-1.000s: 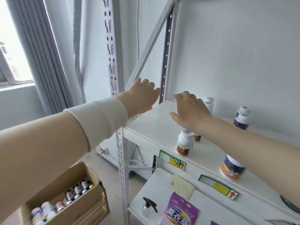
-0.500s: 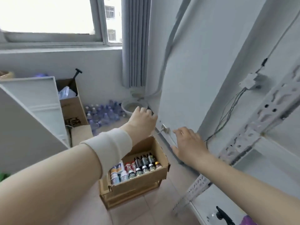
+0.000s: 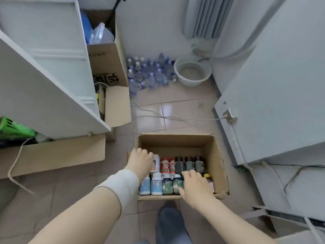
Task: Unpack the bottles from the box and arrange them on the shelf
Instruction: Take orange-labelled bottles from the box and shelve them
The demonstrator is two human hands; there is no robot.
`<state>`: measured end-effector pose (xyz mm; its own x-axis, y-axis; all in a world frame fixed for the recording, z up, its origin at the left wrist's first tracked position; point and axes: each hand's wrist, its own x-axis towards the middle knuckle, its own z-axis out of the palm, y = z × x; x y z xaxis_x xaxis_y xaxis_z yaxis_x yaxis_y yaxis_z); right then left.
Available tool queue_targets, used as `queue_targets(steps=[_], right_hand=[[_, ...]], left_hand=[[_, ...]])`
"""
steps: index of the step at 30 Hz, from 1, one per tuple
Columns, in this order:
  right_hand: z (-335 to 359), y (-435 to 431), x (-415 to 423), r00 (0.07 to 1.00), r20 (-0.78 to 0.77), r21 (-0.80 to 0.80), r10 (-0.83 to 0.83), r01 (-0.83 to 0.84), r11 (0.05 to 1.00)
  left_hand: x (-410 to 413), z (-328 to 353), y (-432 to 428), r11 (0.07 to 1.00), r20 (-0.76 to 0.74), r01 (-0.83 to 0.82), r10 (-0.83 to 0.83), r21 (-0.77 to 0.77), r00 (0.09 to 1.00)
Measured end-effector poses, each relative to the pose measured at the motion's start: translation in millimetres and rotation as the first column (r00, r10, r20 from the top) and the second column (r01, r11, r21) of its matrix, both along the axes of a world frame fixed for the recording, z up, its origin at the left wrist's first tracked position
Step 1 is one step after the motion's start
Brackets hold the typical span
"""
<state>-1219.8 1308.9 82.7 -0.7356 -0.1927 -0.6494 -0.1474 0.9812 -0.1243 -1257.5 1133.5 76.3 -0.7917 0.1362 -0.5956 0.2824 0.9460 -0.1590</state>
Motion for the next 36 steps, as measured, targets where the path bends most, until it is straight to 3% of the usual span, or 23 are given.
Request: queue_targets(steps=[5, 11, 14, 17, 20, 25, 29, 32, 36], right_hand=[[-116.8, -31.9, -51.5, 0.981, 0.189, -0.084, -0.034, 0.051, 0.995], [-236.8, -74.0, -86.6, 0.919, 0.300, -0.188, -0.256, 0.320, 0.929], [-267.1, -83.0, -85.1, 0.850, 0.332, -0.203, -0.410, 0.489, 0.849], [-279.9, -85.6, -80.8, 0.803, 0.338, -0.248, -0.490, 0.578, 0.777], [-278.9, -81.2, -83.5, 0.712, 0.439, -0.306, -0.548, 0.692, 0.653], [-253.7, -49.3, -92.8, 0.555, 0.602, -0.332, -0.575, 0.828, 0.452], [-222.0, -23.1, -94.4, 0.423, 0.653, -0.321, -0.628, 0.906, 0.276], [-179.6, -5.3, -94.0, 0.320, 0.732, -0.326, -0.602, 0.940, 0.102], [-98.8, 19.4, -88.2, 0.248, 0.834, -0.353, -0.493, 0.927, -0.131]], left_hand=[[-20.9, -98.1, -18.7, 1.000, 0.129, -0.018, 0.017, 0.006, 0.992], [-75.5, -201.1, -31.2, 0.955, 0.132, 0.291, -0.281, -0.059, 0.951], [-91.9, -229.5, -31.9, 0.948, 0.240, 0.313, -0.289, -0.065, 0.927], [-108.3, -238.5, -30.2, 0.975, 0.387, 0.222, -0.207, 0.006, 0.899], [-122.3, -237.7, -30.1, 0.996, 0.531, 0.045, -0.077, 0.074, 0.844], [-124.1, -224.9, -28.7, 0.945, 0.577, -0.256, 0.096, 0.203, 0.811], [-111.1, -201.4, -28.8, 0.780, 0.571, -0.500, 0.229, 0.377, 0.788], [-100.2, -161.0, -27.0, 0.596, 0.560, -0.608, 0.297, 0.524, 0.773], [-90.7, -84.3, -16.6, 0.311, 0.557, -0.656, 0.352, 0.688, 0.752]])
